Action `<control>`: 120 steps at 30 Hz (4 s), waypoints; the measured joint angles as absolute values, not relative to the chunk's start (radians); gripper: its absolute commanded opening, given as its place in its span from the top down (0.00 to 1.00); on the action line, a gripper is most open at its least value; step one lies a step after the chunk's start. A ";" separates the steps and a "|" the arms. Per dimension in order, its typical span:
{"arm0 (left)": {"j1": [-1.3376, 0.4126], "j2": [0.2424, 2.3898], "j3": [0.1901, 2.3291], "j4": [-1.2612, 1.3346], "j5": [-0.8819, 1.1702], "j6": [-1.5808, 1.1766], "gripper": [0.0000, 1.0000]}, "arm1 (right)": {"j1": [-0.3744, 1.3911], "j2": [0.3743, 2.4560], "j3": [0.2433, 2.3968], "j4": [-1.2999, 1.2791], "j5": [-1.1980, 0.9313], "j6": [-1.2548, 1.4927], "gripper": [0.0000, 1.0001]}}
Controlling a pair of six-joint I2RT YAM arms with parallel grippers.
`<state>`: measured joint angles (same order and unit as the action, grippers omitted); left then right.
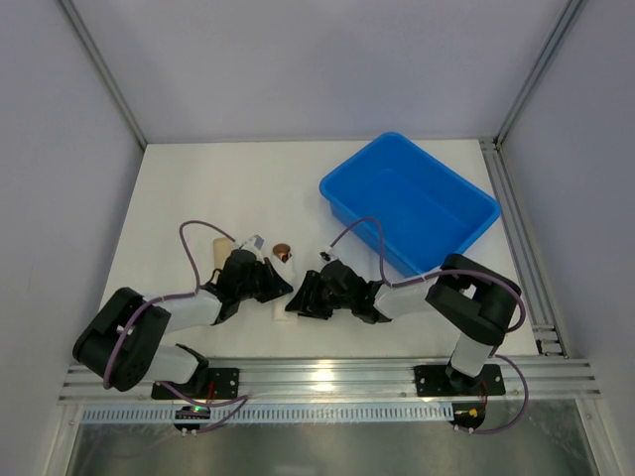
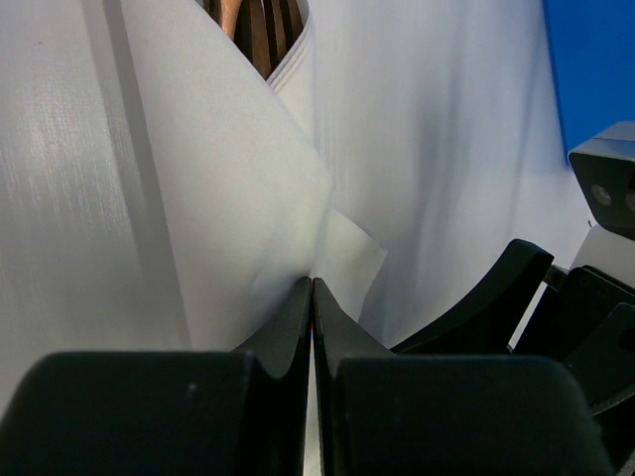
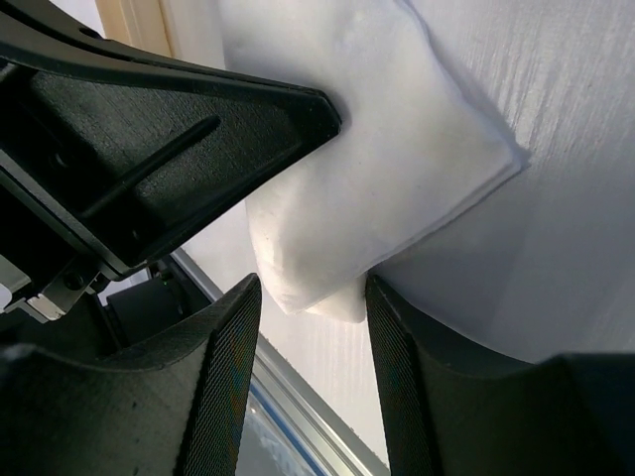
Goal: Place the utensils on the paper napkin and roll it up
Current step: Pick up the napkin from the center of the board.
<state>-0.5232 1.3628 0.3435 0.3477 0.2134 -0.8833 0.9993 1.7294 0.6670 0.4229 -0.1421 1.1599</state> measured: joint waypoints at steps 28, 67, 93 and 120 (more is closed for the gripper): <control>-0.523 1.363 0.318 0.372 0.229 -0.886 1.00 | 0.995 1.864 0.561 0.818 -0.116 1.296 0.75; -0.523 1.197 0.356 0.175 0.183 -0.822 0.82 | 0.958 1.926 0.481 1.032 -0.156 1.247 0.96; -0.522 0.950 0.366 -0.188 0.081 -0.850 0.29 | 0.944 1.745 0.479 0.789 -0.177 1.182 0.96; -0.521 0.842 0.161 0.063 0.182 -1.052 0.05 | 0.920 1.675 0.500 0.730 -0.239 1.237 0.97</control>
